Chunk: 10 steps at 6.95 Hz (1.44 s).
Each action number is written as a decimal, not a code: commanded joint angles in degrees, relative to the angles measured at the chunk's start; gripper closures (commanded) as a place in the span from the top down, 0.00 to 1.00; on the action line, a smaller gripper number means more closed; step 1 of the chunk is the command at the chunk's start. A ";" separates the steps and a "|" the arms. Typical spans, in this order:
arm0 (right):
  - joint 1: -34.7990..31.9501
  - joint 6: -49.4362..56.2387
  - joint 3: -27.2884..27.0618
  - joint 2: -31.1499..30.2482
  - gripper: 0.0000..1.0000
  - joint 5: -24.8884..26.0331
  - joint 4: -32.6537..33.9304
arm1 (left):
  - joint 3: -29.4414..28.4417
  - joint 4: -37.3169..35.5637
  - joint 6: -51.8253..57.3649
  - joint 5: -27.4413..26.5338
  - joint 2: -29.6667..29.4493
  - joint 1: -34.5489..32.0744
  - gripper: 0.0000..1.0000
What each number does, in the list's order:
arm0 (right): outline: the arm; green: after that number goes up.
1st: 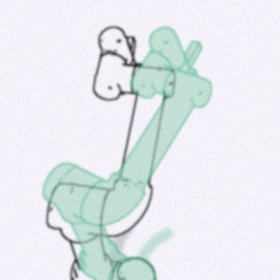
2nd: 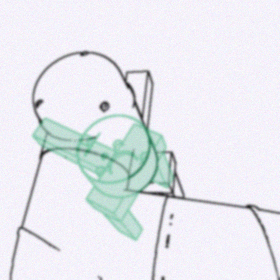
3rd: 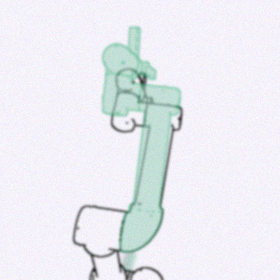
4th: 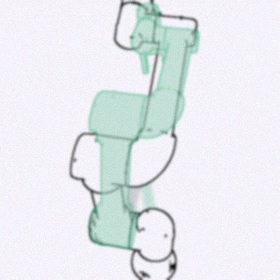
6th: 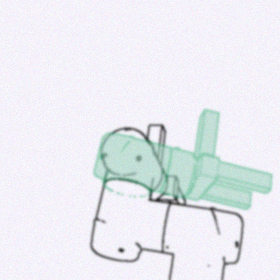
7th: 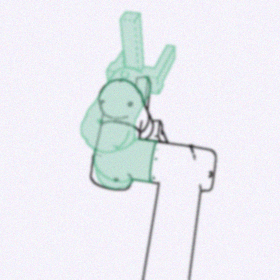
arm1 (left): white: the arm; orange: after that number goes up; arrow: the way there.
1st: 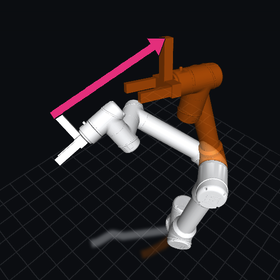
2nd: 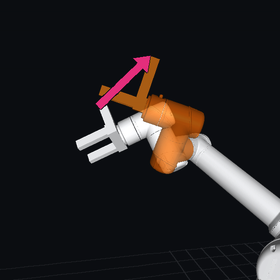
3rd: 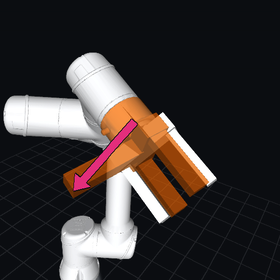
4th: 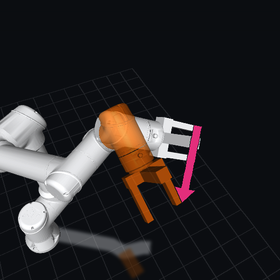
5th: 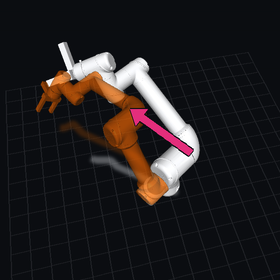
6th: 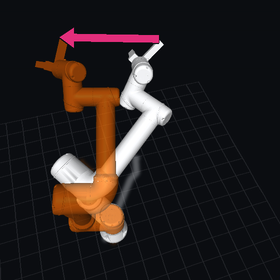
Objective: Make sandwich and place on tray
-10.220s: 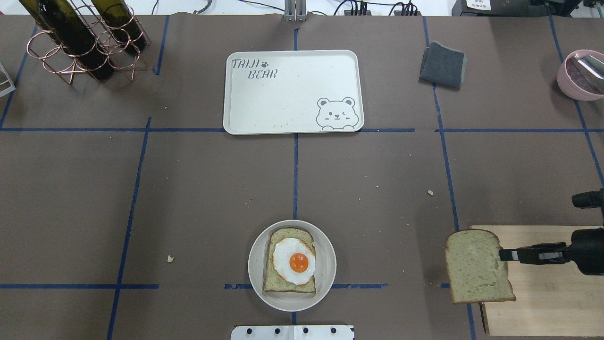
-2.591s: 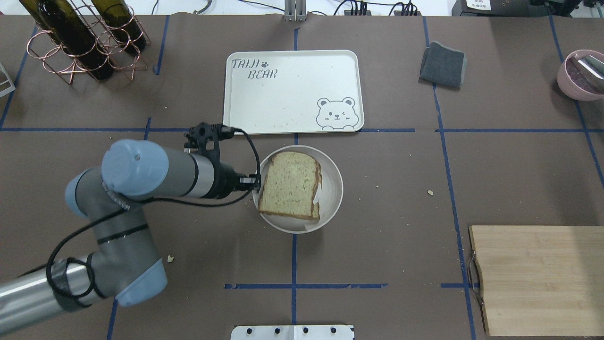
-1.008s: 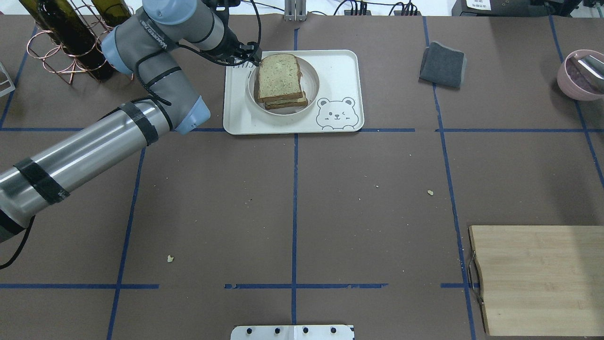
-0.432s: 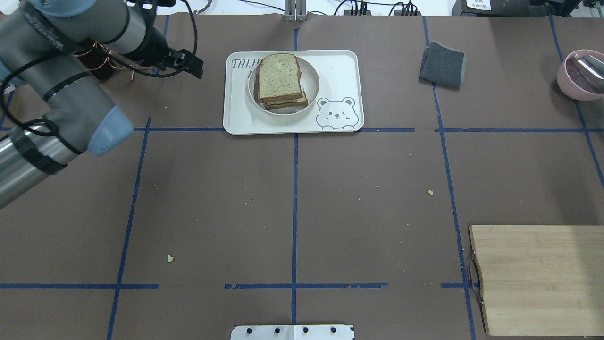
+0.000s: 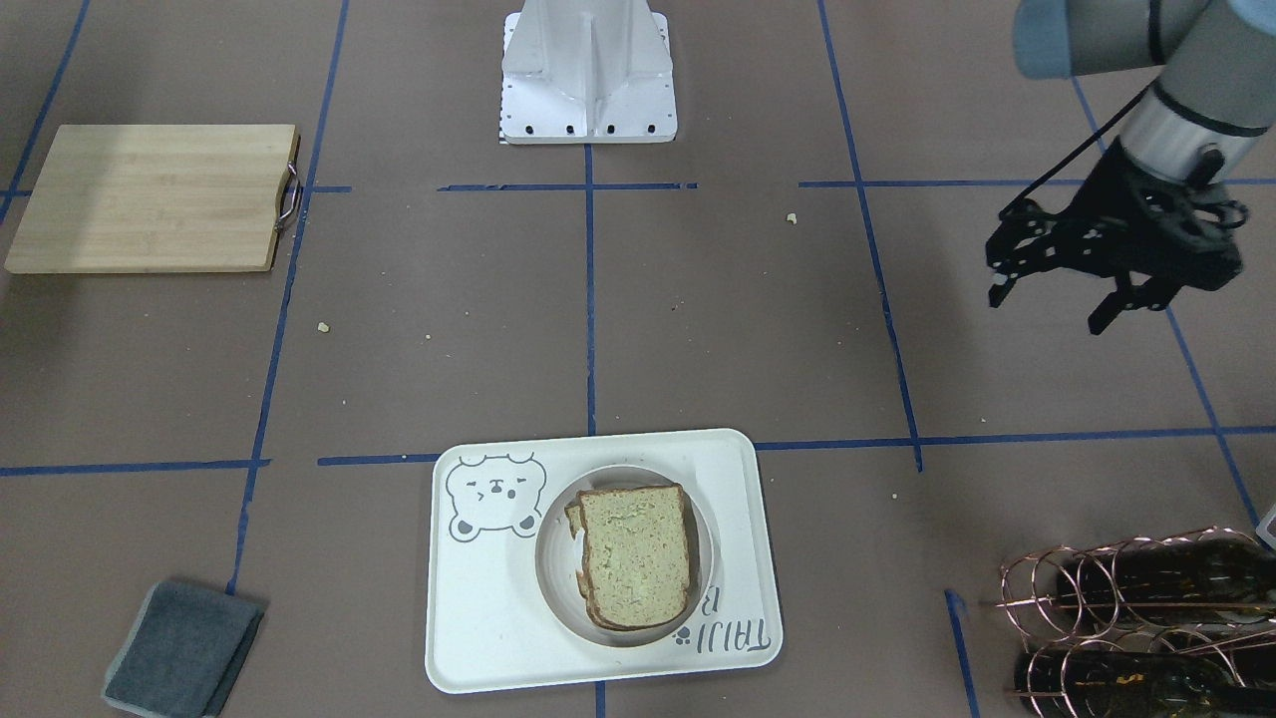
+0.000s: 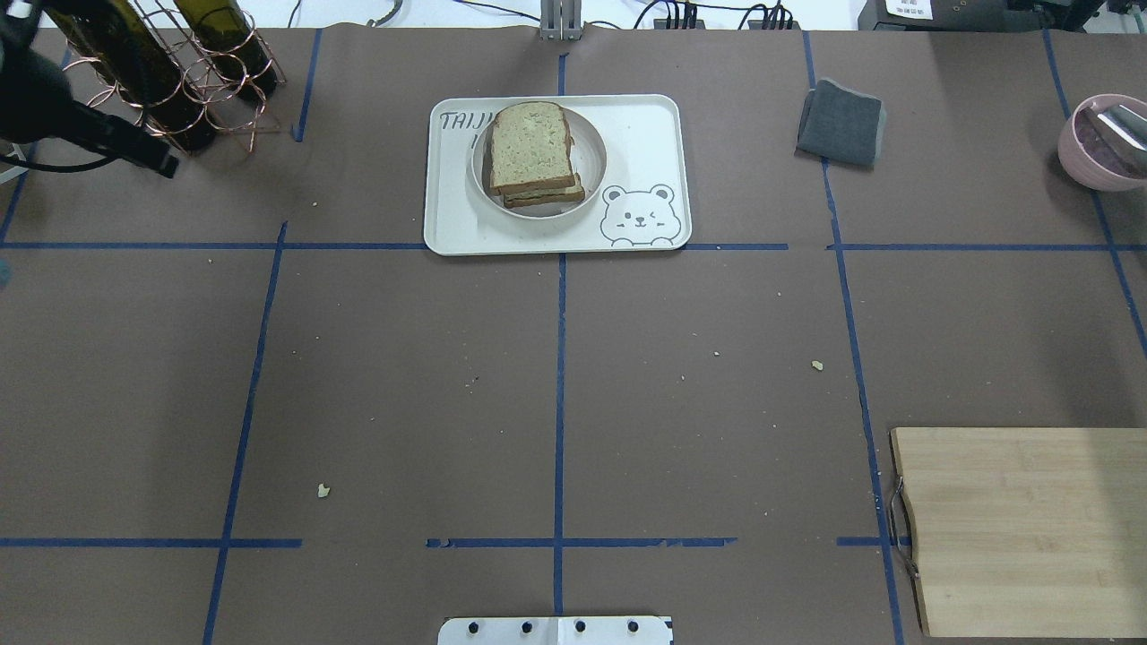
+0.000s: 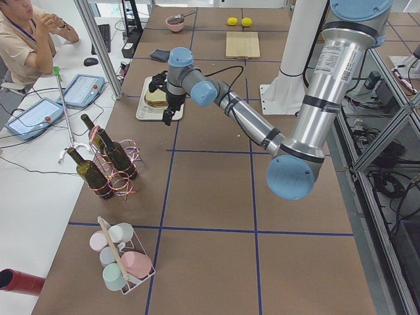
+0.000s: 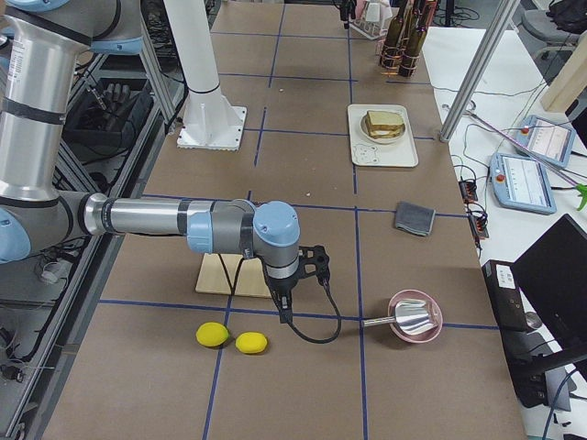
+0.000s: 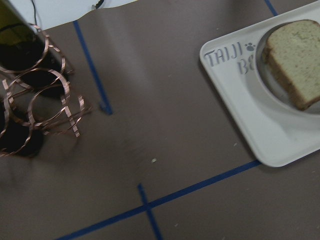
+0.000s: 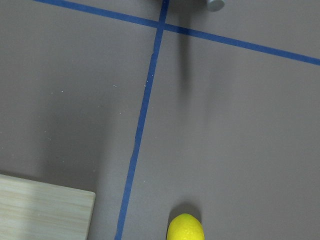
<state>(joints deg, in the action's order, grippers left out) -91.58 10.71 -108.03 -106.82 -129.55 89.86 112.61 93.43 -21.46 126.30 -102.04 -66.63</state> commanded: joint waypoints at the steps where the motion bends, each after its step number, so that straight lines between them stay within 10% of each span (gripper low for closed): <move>1: 0.00 -0.08 0.01 0.03 1.00 0.00 -0.13 | -3.15 -0.97 20.93 4.04 11.39 -10.67 1.00; 6: 0.00 0.10 0.28 -0.14 1.00 -0.09 -0.13 | -6.45 -1.06 34.28 4.31 27.75 -26.24 1.00; 10: 0.00 0.10 0.28 -0.32 1.00 0.00 -0.13 | -6.09 -1.06 34.38 4.13 27.07 -26.71 1.00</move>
<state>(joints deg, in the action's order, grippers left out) -91.58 10.81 -107.78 -107.08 -129.58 89.74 106.38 92.07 12.81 130.46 -74.58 -93.31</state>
